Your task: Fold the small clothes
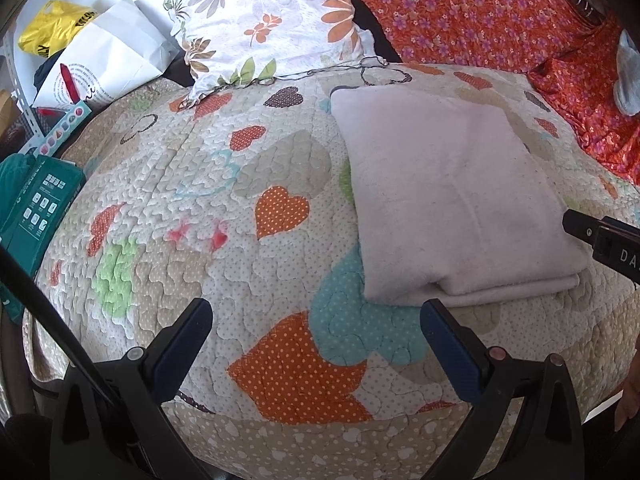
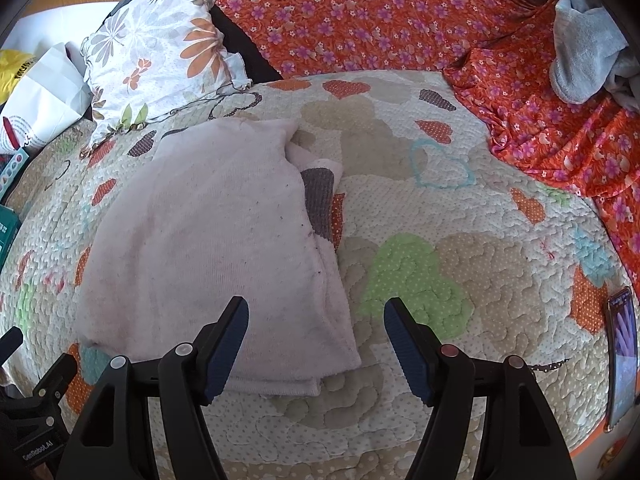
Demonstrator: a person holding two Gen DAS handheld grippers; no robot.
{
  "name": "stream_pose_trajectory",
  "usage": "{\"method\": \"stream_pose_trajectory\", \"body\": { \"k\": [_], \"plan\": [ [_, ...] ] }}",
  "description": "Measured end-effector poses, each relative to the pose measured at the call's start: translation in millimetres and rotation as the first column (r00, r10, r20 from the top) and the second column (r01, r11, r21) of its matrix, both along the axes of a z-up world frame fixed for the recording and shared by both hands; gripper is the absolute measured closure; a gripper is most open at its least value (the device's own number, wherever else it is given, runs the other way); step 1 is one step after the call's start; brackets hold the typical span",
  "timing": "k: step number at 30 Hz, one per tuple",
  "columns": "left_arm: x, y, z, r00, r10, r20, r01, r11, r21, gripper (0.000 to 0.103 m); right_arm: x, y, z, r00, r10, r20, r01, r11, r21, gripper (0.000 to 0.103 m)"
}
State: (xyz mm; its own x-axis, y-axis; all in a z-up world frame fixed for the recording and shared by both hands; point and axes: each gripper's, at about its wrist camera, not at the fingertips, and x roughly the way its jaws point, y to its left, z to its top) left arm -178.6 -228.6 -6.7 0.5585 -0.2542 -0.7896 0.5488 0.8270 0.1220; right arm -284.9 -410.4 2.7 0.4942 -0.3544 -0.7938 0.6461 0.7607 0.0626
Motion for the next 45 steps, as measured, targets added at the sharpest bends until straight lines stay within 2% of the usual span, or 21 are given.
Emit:
{"method": "stream_pose_trajectory", "body": {
  "k": [11, 27, 37, 45],
  "plan": [
    [2.7, -1.6, -7.2, 0.999, -0.004, -0.049, 0.004, 1.0, -0.001, 0.0, 3.1, 2.2, -0.7, 1.0, 0.01, -0.003, -0.011, 1.0, -0.006, 0.028],
    [2.6, 0.4, -15.8, 0.998, 0.001, -0.064, 0.001, 1.0, 0.026, 0.0, 5.7, 7.4, 0.5, 1.0, 0.026, 0.003, -0.026, 1.0, -0.011, 0.027],
    [6.5, 4.2, -15.4, 0.998, 0.021, -0.055, -0.019, 0.999, 0.028, 0.0, 11.2, 24.7, 5.5, 0.997, 0.075, -0.007, -0.076, 0.992, -0.104, 0.025],
    [5.3, 0.8, -17.8, 0.998, 0.005, -0.069, -0.003, 1.0, 0.026, 0.0, 10.9, 23.1, 7.3, 0.998, 0.069, -0.003, -0.069, 0.993, -0.099, 0.025]
  ]
}}
